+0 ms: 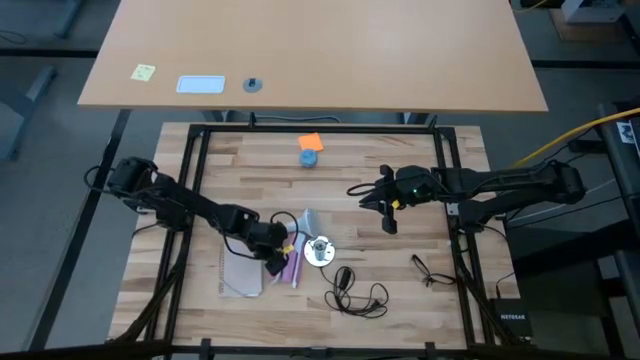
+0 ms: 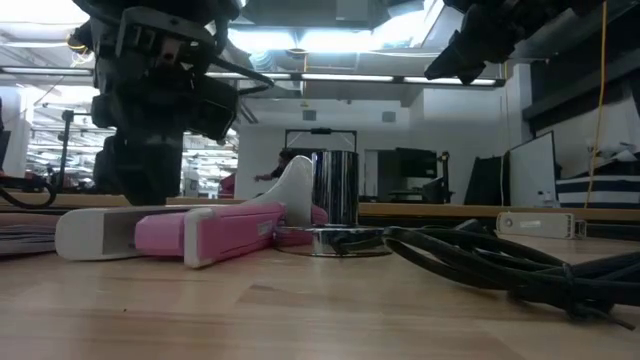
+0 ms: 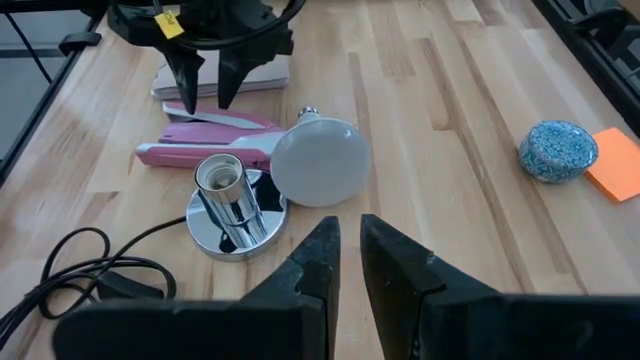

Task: Screw lightbulb
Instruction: Move the pink stapler to the top left of the table

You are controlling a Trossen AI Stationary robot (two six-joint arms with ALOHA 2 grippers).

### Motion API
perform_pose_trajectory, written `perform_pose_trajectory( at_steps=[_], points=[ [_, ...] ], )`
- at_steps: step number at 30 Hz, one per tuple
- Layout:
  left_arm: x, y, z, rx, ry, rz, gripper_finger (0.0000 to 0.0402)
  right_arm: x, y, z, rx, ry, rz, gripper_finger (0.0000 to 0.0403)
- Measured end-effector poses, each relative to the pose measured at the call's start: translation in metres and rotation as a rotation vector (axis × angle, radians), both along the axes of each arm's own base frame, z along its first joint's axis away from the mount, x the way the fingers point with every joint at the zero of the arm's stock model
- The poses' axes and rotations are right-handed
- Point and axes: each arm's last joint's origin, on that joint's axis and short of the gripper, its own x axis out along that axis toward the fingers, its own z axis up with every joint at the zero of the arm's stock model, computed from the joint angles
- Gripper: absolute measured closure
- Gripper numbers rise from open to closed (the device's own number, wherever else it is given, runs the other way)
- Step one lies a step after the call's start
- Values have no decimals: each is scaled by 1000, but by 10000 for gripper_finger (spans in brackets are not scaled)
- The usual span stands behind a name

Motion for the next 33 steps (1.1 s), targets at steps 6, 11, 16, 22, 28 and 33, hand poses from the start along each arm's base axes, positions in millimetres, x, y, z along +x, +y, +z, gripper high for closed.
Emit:
perform_pose_trajectory(
  at_steps=[6, 11, 16, 22, 28, 33],
  points=[
    [-1, -6, -3, 40, 1, 21, 219, 0, 0, 0, 0, 0, 0, 352],
    [1, -11, -10, 55, 14, 59, 219, 0, 0, 0, 0, 0, 0, 352],
    [-3, -7, -16, 34, 116, 158, 219, 0, 0, 0, 0, 0, 0, 352],
    [-6, -2, -16, 30, 165, 204, 223, 0, 0, 0, 0, -1, 0, 352],
    [-4, 1, -16, 20, 156, 168, 274, 0, 0, 0, 0, -1, 0, 352],
    [-2, 3, -16, -38, 144, 139, 320, 0, 0, 0, 0, 0, 0, 352]
  ],
)
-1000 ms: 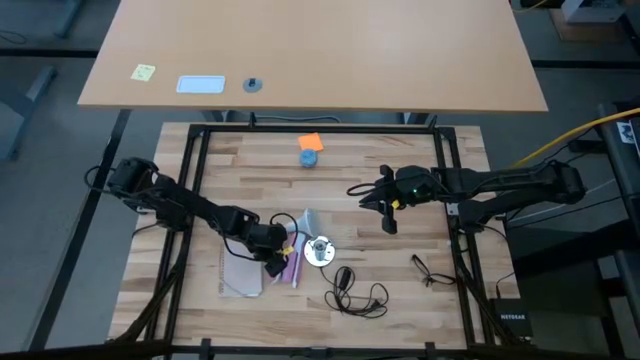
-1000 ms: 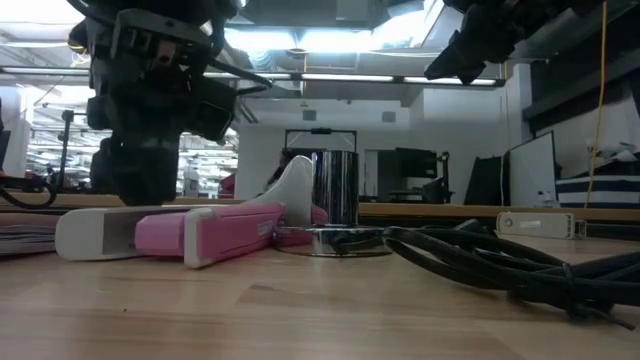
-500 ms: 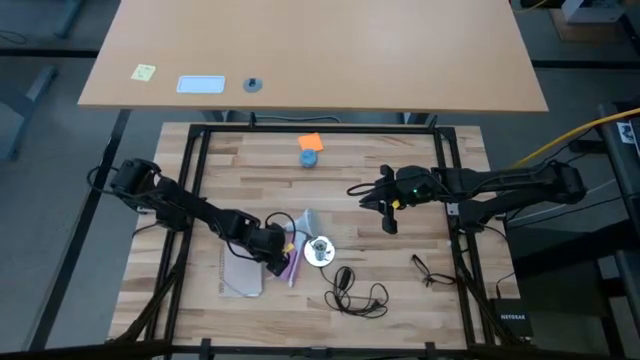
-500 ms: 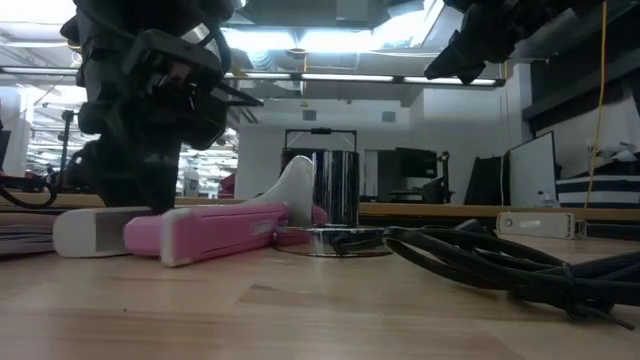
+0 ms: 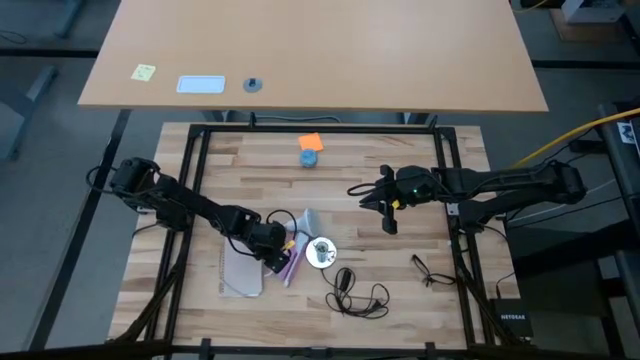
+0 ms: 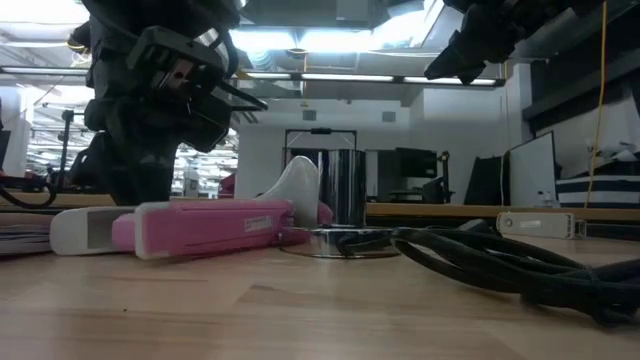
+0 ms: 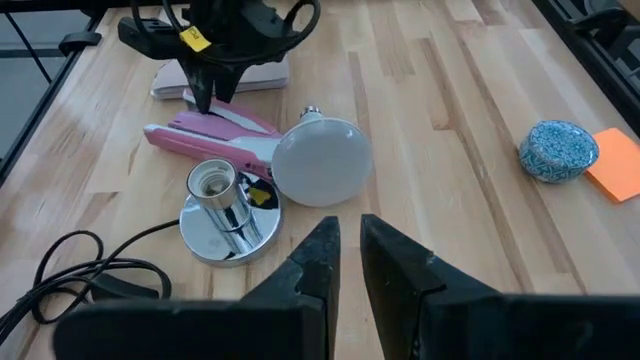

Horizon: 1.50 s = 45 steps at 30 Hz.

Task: Screw lightbulb
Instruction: Move the pink stapler to the top left of the table

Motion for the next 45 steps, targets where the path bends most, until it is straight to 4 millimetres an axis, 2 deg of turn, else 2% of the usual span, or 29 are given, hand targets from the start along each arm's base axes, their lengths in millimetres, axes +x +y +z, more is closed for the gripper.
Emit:
perform_pose_trajectory(
  at_steps=[7, 14, 20, 22, 29, 35, 45],
  points=[
    [-5, 8, 17, -32, -29, 18, 328, 0, 0, 0, 0, 0, 0, 352],
    [-18, 18, 44, -47, -71, 42, 337, 0, 0, 0, 0, 1, 0, 352],
    [-29, 26, 68, -54, -133, 45, 392, 0, 0, 0, 0, 1, 0, 352],
    [-33, 29, 74, -55, -147, 55, 400, 0, 0, 0, 0, 1, 0, 352],
    [-37, 31, 86, -67, -216, 59, 377, 0, 0, 0, 0, 1, 0, 352],
    [-29, 24, 85, -13, -299, -72, 355, 0, 0, 0, 0, 2, 0, 352],
    [-14, 12, 92, 199, -572, -348, 260, 0, 0, 0, 0, 3, 0, 352]
  ],
)
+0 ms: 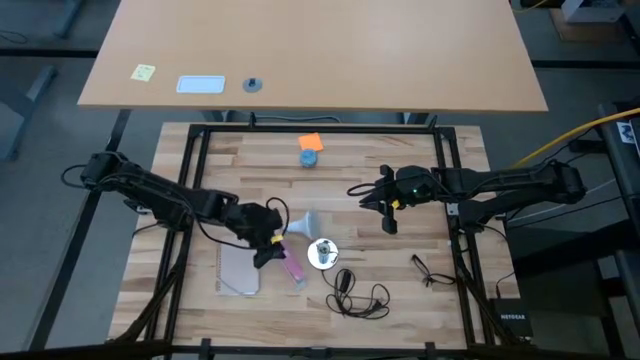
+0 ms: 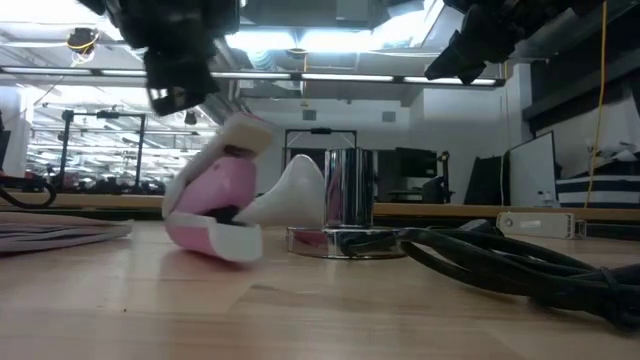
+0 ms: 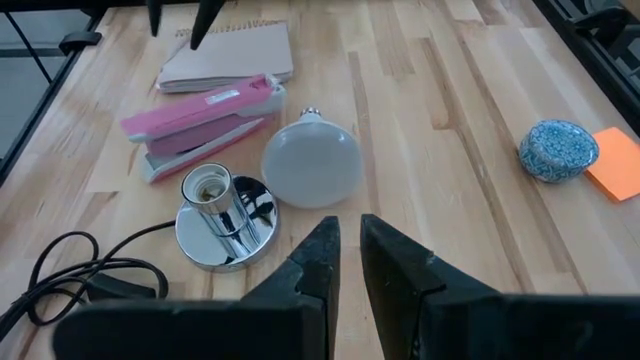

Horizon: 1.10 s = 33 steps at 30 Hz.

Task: Screw lightbulb
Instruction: Move the pink stapler to the top left of the table

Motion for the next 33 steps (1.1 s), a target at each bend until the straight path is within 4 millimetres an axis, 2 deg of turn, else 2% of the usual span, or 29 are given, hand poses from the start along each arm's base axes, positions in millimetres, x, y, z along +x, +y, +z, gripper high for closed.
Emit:
perform_pose_trajectory(
  at_steps=[6, 12, 25, 33],
  points=[
    [4, -4, 3, 234, -133, -112, 217, 0, 0, 0, 0, 0, 0, 352],
    [7, -2, -3, 401, -148, -176, 202, 0, 0, 0, 0, 0, 0, 352],
    [20, -4, -38, 515, -50, -306, 201, 0, 0, 0, -22, -1, 14, 352],
    [21, -6, -37, 466, -62, -292, 201, 0, 0, 0, -22, -2, 14, 352]
  ],
)
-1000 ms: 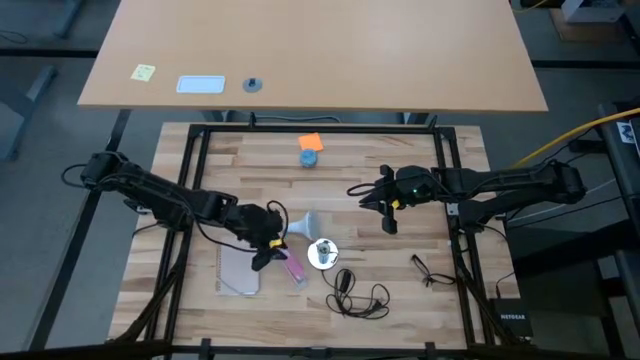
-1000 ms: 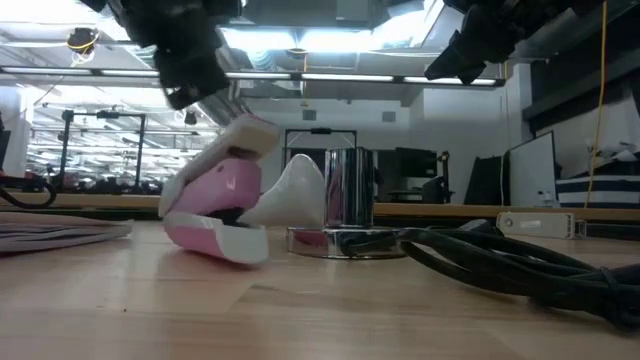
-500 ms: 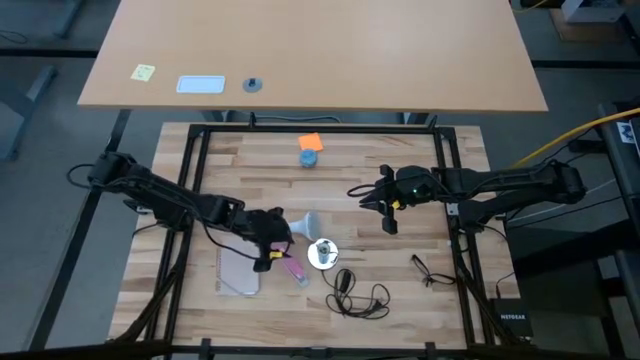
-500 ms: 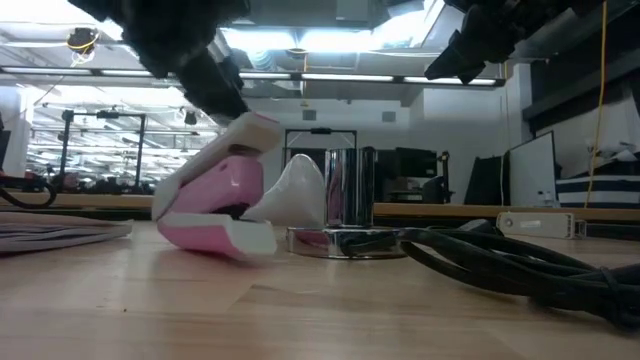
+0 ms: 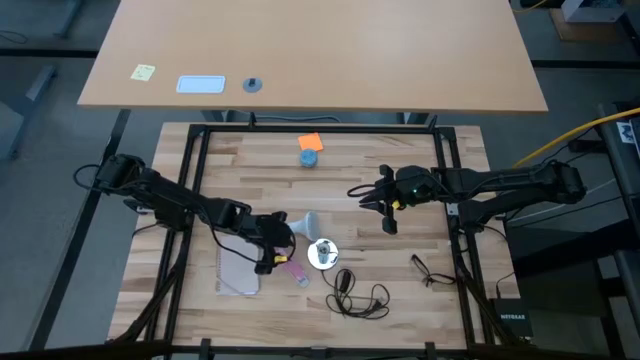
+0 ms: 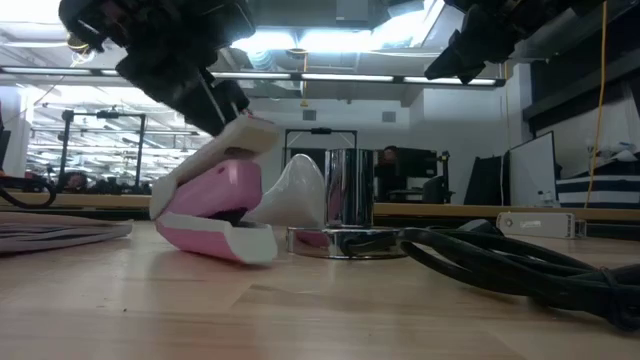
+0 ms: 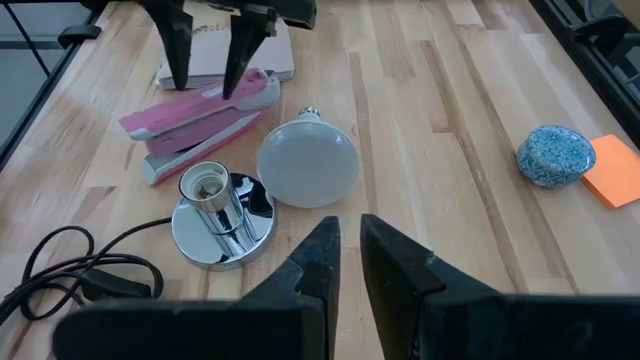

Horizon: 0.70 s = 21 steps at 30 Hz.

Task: Screw lightbulb
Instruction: Move the pink stapler to the top left of the table

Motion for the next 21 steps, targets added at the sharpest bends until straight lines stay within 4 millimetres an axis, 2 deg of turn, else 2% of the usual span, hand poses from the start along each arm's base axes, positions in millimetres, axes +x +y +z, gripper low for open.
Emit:
perform_pose_trajectory(
  at_steps=[12, 16, 21],
  points=[
    [9, -2, 11, -165, -112, 111, 201, 0, 0, 0, 0, 0, 0, 352],
    [7, -5, 10, -140, -98, 34, 201, 0, 0, 0, 0, 0, 0, 352],
    [3, -13, 8, -30, -102, -104, 201, 0, 0, 0, 0, 0, 0, 352]
  ],
)
